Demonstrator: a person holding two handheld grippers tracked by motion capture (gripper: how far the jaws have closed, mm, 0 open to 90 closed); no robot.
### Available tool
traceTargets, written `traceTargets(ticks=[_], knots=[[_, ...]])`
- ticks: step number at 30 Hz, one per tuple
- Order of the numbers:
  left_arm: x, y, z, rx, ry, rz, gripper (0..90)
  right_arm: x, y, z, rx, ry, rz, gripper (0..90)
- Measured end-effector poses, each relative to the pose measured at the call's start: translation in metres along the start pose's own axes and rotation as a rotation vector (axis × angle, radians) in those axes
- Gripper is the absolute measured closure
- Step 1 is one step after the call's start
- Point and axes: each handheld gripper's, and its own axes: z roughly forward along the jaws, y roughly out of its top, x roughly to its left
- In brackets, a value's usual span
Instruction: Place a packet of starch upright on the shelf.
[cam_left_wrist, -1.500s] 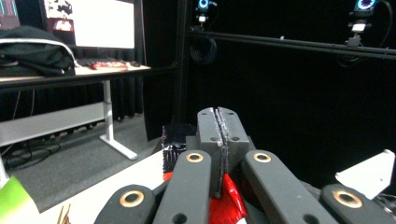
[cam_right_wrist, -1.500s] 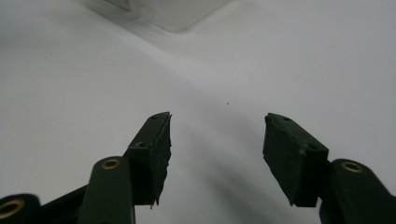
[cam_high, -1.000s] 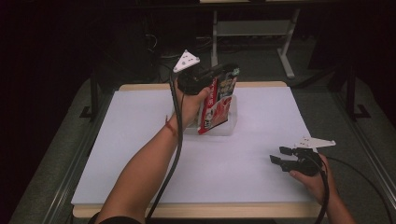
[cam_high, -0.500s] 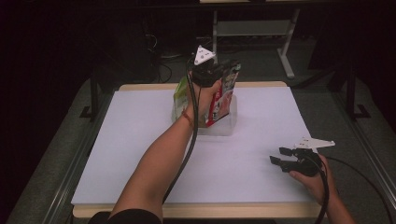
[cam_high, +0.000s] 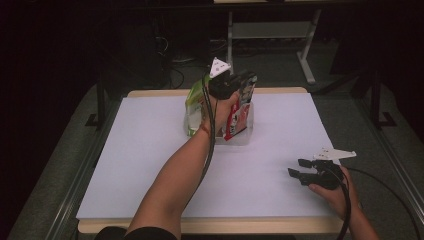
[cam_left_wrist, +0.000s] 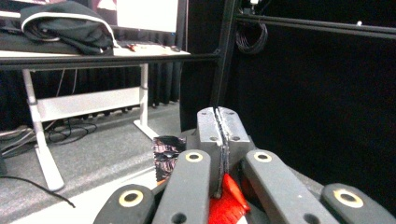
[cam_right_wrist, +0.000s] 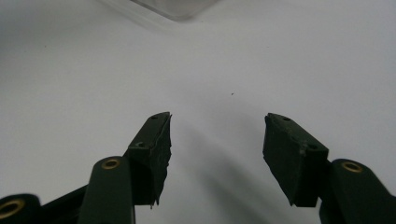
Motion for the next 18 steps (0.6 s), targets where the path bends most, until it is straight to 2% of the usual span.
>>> traceTargets(ticks=[2, 4, 6, 7, 10, 12, 15, 16, 18], knots=[[-0.001, -0.004, -0.005, -0.003, -0.007, 0.021, 89.2, 0.0, 0.0, 0.001, 0.002, -0.002, 0.0, 40.8], [0.001, -0.004, -0.009, -0.003, -0.025, 0.011, 88.4, 0.001, 0.0, 0.001, 0.005, -0.003, -0.002, 40.7], [0.002, -0.004, -0.012, 0.007, -0.025, 0.025, 86.6, 0.001, 0.001, 0.001, 0.005, -0.005, -0.002, 40.5], [0.003, -0.004, -0.013, 0.013, -0.016, 0.029, 83.2, 0.001, 0.0, 0.001, 0.006, -0.005, -0.002, 40.5], [0.008, -0.005, -0.013, 0.047, -0.032, 0.036, 72.5, 0.002, 0.0, 0.003, 0.014, 0.0, -0.004, 40.7], [0.011, -0.005, -0.014, 0.059, -0.041, 0.023, 69.6, 0.003, 0.0, 0.004, 0.017, 0.001, -0.01, 40.7], [0.014, -0.005, -0.014, 0.09, -0.024, 0.019, 57.8, 0.004, 0.0, 0.005, 0.021, 0.004, -0.012, 40.5], [0.015, -0.004, -0.015, 0.097, -0.015, 0.026, 55.0, 0.004, 0.0, 0.006, 0.021, 0.006, -0.01, 40.5], [0.017, -0.005, -0.014, 0.109, -0.014, 0.012, 52.1, 0.004, 0.0, 0.006, 0.026, 0.005, -0.014, 40.4]])
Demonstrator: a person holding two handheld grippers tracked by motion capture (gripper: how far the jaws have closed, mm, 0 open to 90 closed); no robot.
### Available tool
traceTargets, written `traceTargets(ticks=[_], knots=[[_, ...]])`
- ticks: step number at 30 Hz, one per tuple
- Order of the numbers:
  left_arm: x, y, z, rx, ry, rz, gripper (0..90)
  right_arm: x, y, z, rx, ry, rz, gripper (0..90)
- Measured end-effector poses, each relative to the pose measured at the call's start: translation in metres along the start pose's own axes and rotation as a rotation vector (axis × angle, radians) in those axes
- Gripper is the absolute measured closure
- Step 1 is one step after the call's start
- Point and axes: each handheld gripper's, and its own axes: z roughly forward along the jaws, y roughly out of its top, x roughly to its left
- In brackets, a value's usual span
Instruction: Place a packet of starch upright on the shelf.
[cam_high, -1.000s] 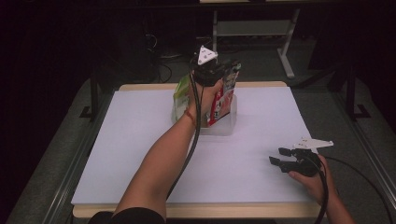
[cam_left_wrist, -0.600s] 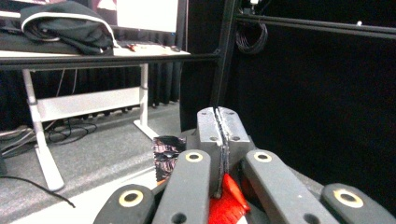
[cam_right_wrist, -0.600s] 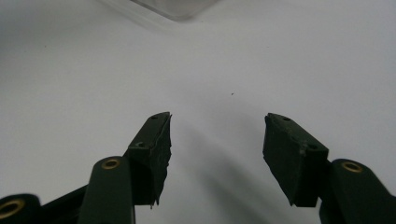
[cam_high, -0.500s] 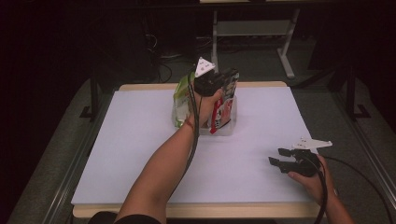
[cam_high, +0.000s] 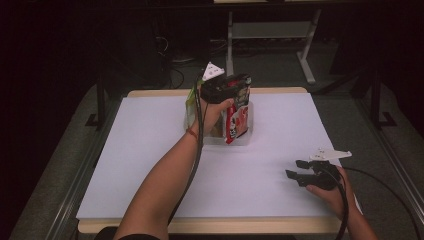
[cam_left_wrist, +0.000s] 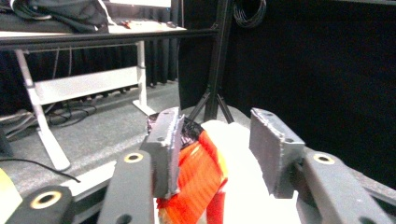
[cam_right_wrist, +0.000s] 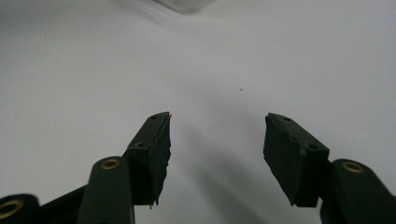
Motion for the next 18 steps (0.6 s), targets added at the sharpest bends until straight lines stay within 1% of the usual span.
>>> traceTargets(ticks=[1, 2, 3, 4, 6, 7, 9, 10, 11, 12, 13, 14, 15, 16, 17, 18], knots=[[0.001, -0.001, 0.002, 0.022, 0.006, -0.015, 48.7, 0.0, 0.0, 0.0, 0.002, 0.001, 0.0, 40.4], [0.002, -0.002, 0.003, 0.039, 0.014, -0.032, 48.2, 0.0, 0.0, 0.0, 0.003, 0.002, 0.0, 40.4], [0.003, -0.002, 0.002, 0.044, 0.021, -0.048, 47.8, 0.001, 0.0, 0.0, 0.001, 0.001, -0.003, 40.2], [0.004, -0.003, 0.003, 0.067, 0.026, -0.071, 45.7, 0.001, 0.001, 0.0, 0.0, -0.001, -0.006, 40.1], [0.006, -0.006, 0.005, 0.143, 0.02, -0.108, 38.8, 0.001, 0.001, -0.001, -0.001, 0.002, -0.004, 39.9], [0.006, -0.009, 0.006, 0.171, 0.009, -0.109, 37.5, 0.001, 0.0, 0.0, 0.0, 0.004, -0.009, 39.8], [0.004, -0.014, 0.007, 0.19, 0.001, -0.084, 37.8, 0.001, 0.0, 0.002, 0.012, 0.002, -0.011, 39.7], [0.003, -0.016, 0.008, 0.197, 0.013, -0.075, 37.8, 0.002, 0.0, 0.002, 0.014, 0.003, -0.015, 39.7], [0.003, -0.016, 0.009, 0.205, 0.023, -0.067, 38.8, 0.002, 0.001, 0.003, 0.013, 0.004, -0.019, 39.7], [0.001, -0.017, 0.01, 0.214, 0.029, -0.059, 42.6, 0.003, 0.001, 0.003, 0.011, 0.005, -0.02, 39.7], [0.0, -0.017, 0.012, 0.234, 0.036, -0.052, 44.4, 0.004, 0.002, 0.003, 0.011, 0.007, -0.022, 39.7], [-0.001, -0.017, 0.013, 0.264, 0.051, -0.023, 50.7, 0.004, 0.002, 0.003, 0.014, 0.007, -0.027, 39.6], [-0.003, -0.018, 0.014, 0.28, 0.063, -0.004, 58.5, 0.004, 0.002, 0.003, 0.015, 0.007, -0.026, 39.5], [-0.003, -0.018, 0.015, 0.289, 0.072, -0.004, 62.6, 0.004, 0.002, 0.003, 0.016, 0.008, -0.025, 39.3], [-0.003, -0.018, 0.015, 0.29, 0.092, -0.002, 67.4, 0.004, 0.001, 0.002, 0.02, 0.012, -0.024, 39.1], [-0.003, -0.018, 0.014, 0.286, 0.095, -0.009, 69.0, 0.004, 0.001, 0.003, 0.022, 0.013, -0.027, 39.1]])
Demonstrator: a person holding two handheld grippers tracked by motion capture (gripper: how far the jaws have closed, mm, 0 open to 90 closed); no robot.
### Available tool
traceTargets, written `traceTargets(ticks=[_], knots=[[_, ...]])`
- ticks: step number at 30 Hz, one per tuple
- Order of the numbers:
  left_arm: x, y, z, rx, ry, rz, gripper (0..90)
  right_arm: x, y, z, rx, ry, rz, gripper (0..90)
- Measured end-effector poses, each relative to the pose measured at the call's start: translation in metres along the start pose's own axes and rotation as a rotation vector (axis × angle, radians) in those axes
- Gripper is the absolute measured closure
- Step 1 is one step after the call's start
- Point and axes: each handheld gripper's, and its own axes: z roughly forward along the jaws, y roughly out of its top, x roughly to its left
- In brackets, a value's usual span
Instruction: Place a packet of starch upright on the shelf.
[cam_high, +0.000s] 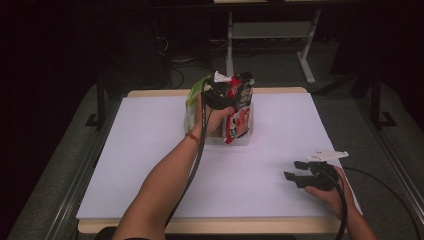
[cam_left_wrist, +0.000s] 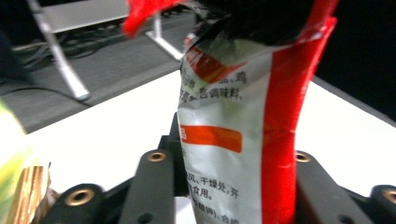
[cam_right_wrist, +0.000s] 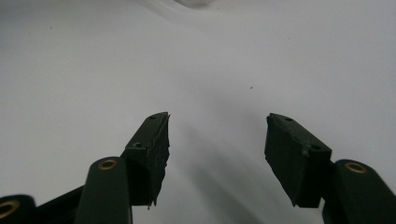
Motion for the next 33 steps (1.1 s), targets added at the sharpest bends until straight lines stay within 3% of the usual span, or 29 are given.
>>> traceTargets(ticks=[2, 5, 10, 12, 13, 17, 22, 24, 26, 27, 33], knots=[[-0.003, -0.001, 0.0, -0.028, 0.024, 0.008, 72.5, 0.0, 0.0, 0.001, 0.005, -0.001, -0.001, 39.1], [-0.009, -0.002, -0.002, -0.11, 0.037, 0.014, 75.6, 0.001, 0.0, 0.0, 0.001, 0.004, -0.006, 39.1], [-0.026, -0.008, -0.005, -0.306, 0.078, 0.104, 79.5, 0.001, 0.0, 0.0, 0.006, 0.016, -0.009, 39.9], [-0.027, -0.016, -0.006, -0.388, 0.046, 0.101, 79.8, 0.002, 0.0, 0.0, 0.008, 0.017, -0.018, 39.8], [-0.026, -0.02, -0.006, -0.401, 0.026, 0.091, 79.7, 0.003, 0.0, 0.0, 0.007, 0.019, -0.023, 39.7], [-0.015, -0.038, -0.007, -0.482, -0.058, 0.003, 78.8, 0.004, 0.001, 0.002, 0.012, 0.027, -0.031, 39.5], [-0.016, -0.046, -0.009, -0.507, -0.087, 0.027, 77.5, 0.006, 0.002, 0.003, 0.013, 0.036, -0.045, 39.3], [-0.014, -0.046, -0.009, -0.494, -0.085, 0.03, 76.8, 0.008, 0.002, 0.005, 0.023, 0.042, -0.055, 39.1], [-0.012, -0.043, -0.008, -0.447, -0.084, 0.056, 75.3, 0.009, 0.002, 0.006, 0.032, 0.038, -0.071, 39.0], [-0.013, -0.039, -0.007, -0.387, -0.056, 0.081, 73.4, 0.01, 0.002, 0.006, 0.033, 0.037, -0.073, 39.0], [-0.012, -0.037, -0.009, -0.31, -0.082, 0.112, 71.1, 0.009, 0.002, 0.003, 0.025, 0.043, -0.066, 39.2]])
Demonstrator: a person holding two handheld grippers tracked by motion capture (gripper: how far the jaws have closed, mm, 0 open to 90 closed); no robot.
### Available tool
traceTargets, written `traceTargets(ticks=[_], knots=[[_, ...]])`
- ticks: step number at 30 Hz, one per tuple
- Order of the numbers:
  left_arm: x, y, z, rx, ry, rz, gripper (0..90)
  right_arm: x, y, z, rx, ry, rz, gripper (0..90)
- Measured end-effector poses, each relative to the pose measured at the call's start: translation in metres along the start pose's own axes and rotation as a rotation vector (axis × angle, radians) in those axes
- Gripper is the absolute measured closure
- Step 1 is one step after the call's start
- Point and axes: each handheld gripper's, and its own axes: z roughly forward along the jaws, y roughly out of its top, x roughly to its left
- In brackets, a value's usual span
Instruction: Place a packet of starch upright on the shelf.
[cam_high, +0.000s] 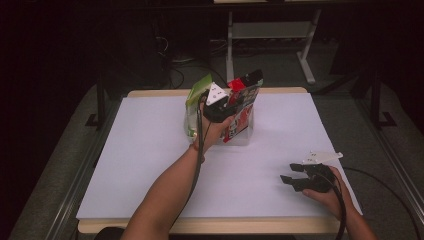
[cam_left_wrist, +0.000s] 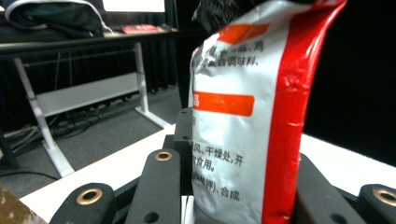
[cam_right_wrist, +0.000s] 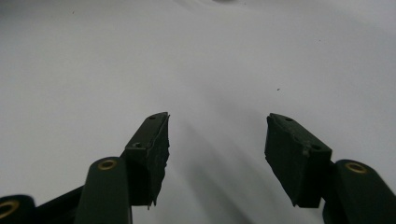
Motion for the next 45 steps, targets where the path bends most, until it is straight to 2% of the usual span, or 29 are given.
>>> traceTargets(ticks=[2, 4, 9, 12, 14, 17, 19, 23, 26, 29, 32, 33, 35, 37, 39, 42, 45], knots=[[0.001, -0.003, -0.002, 0.023, 0.0, 0.019, 71.1, 0.0, 0.0, 0.001, 0.003, 0.0, 0.003, 39.1], [0.002, -0.006, -0.004, 0.023, 0.007, 0.021, 70.8, 0.0, 0.0, 0.001, 0.005, 0.003, 0.0, 39.0], [0.003, -0.011, -0.004, 0.06, 0.025, 0.067, 69.1, 0.001, 0.001, 0.002, 0.006, 0.006, -0.003, 38.9], [0.006, -0.008, -0.001, 0.078, 0.04, 0.064, 68.2, 0.001, 0.001, 0.003, 0.012, 0.004, -0.002, 38.8], [0.007, -0.004, 0.002, 0.049, 0.041, 0.037, 71.0, 0.001, 0.002, 0.004, 0.011, 0.002, -0.003, 38.9], [0.003, 0.0, 0.007, 0.026, 0.057, 0.03, 73.7, 0.002, 0.001, 0.005, 0.018, 0.01, -0.002, 38.9], [0.001, 0.002, 0.009, -0.004, 0.072, 0.007, 75.2, 0.001, -0.001, 0.005, 0.021, 0.01, -0.003, 39.0], [0.0, 0.004, 0.014, -0.042, 0.125, 0.019, 77.1, 0.001, -0.001, 0.004, 0.018, 0.012, -0.002, 39.0], [-0.003, 0.003, 0.016, -0.101, 0.19, 0.004, 78.0, 0.002, 0.0, 0.004, 0.016, 0.014, -0.011, 39.2], [-0.005, -0.001, 0.021, -0.124, 0.258, -0.017, 78.2, 0.003, 0.0, 0.004, 0.019, 0.018, -0.013, 39.2], [-0.008, -0.005, 0.024, -0.138, 0.286, -0.038, 78.0, 0.003, 0.0, 0.004, 0.018, 0.02, -0.016, 39.2], [-0.009, -0.007, 0.025, -0.146, 0.279, -0.055, 78.0, 0.003, 0.0, 0.004, 0.017, 0.018, -0.017, 39.2], [-0.01, -0.01, 0.023, -0.155, 0.263, -0.058, 77.1, 0.003, 0.0, 0.004, 0.016, 0.017, -0.016, 39.2], [-0.008, -0.013, 0.021, -0.156, 0.226, -0.083, 75.3, 0.003, 0.0, 0.004, 0.016, 0.017, -0.017, 39.2], [-0.008, -0.015, 0.018, -0.153, 0.216, -0.066, 74.4, 0.003, 0.0, 0.005, 0.017, 0.018, -0.022, 39.2], [-0.009, -0.019, 0.015, -0.15, 0.159, -0.05, 72.9, 0.004, 0.001, 0.005, 0.019, 0.018, -0.021, 39.2], [-0.015, -0.021, 0.013, -0.113, 0.116, 0.007, 70.1, 0.004, 0.001, 0.005, 0.023, 0.019, -0.021, 39.1]])
